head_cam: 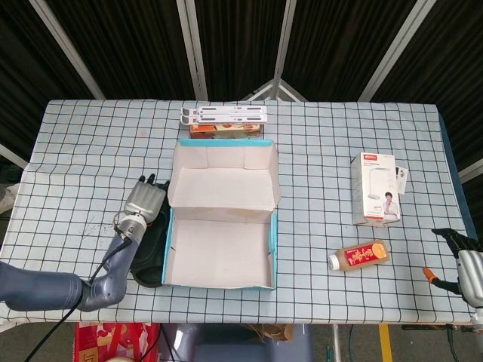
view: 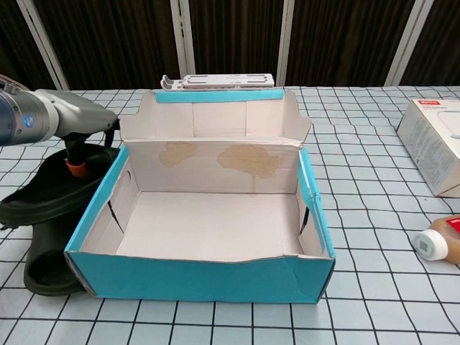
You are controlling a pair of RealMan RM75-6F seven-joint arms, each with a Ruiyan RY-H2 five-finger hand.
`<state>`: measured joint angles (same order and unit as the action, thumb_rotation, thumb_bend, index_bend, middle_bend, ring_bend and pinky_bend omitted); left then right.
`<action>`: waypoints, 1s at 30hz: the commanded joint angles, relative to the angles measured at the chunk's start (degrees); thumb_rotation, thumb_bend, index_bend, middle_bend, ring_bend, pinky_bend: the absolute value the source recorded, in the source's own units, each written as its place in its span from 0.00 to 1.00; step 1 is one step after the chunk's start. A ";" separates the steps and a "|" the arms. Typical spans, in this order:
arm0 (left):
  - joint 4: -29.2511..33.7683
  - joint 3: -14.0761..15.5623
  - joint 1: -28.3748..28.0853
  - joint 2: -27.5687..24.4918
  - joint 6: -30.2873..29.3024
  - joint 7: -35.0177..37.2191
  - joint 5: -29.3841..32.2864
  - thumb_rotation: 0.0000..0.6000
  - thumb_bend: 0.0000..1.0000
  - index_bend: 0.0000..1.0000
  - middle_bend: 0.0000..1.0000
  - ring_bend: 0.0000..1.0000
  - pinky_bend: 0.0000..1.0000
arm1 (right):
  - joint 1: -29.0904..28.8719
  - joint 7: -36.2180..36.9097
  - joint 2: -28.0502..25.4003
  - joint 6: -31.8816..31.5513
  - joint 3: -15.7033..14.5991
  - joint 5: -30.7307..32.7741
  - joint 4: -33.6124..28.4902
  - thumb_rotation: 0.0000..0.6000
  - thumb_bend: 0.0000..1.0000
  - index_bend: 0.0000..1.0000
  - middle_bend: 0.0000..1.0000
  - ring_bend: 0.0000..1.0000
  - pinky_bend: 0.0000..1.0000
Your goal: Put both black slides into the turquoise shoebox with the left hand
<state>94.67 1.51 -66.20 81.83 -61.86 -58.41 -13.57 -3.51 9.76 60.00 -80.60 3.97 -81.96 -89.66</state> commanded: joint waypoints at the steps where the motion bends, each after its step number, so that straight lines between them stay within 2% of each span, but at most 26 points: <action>1: 0.37 -0.14 0.26 -0.29 -0.78 -0.22 -0.50 1.00 0.42 0.02 0.40 0.05 0.14 | 0.00 -0.02 0.00 0.01 -0.01 0.00 -0.03 1.00 0.23 0.26 0.25 0.26 0.26; 7: 1.83 -0.21 1.33 -2.16 -2.29 0.26 -2.43 1.00 0.47 0.03 0.41 0.05 0.14 | 0.05 0.04 0.05 -0.11 0.01 -0.05 0.08 1.00 0.23 0.26 0.25 0.26 0.26; 14: 6.56 1.13 3.18 -6.84 -6.05 -0.09 -6.38 1.00 0.47 0.04 0.42 0.05 0.14 | -0.06 0.15 0.11 0.14 0.00 -0.03 0.11 1.00 0.23 0.26 0.25 0.26 0.26; 16: 7.86 1.65 3.73 -8.16 -7.20 -0.42 -7.06 1.00 0.47 0.04 0.38 0.05 0.13 | -0.13 0.08 0.12 0.30 -0.06 -0.07 0.04 1.00 0.23 0.26 0.25 0.26 0.26; 20: 8.56 2.27 4.51 -9.31 -8.12 -1.48 -7.45 1.00 0.44 0.04 0.25 0.05 0.13 | -0.36 -0.05 0.21 0.90 -0.11 0.11 -0.05 1.00 0.23 0.26 0.25 0.26 0.26; 26: 7.28 0.96 5.44 -9.39 -6.33 0.90 -10.67 1.00 0.44 0.07 0.29 0.05 0.13 | -0.49 0.15 0.18 1.47 0.02 0.75 0.17 1.00 0.23 0.26 0.25 0.26 0.26; 30: 8.08 0.34 5.74 -10.26 -7.91 1.12 -14.75 1.00 0.46 0.10 0.31 0.05 0.13 | -0.62 0.40 0.18 1.99 0.04 1.09 0.42 1.00 0.23 0.26 0.25 0.26 0.26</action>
<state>102.39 2.33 -60.76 72.12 -68.87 -57.59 -26.28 -4.10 10.12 60.18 -78.65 4.01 -80.91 -89.27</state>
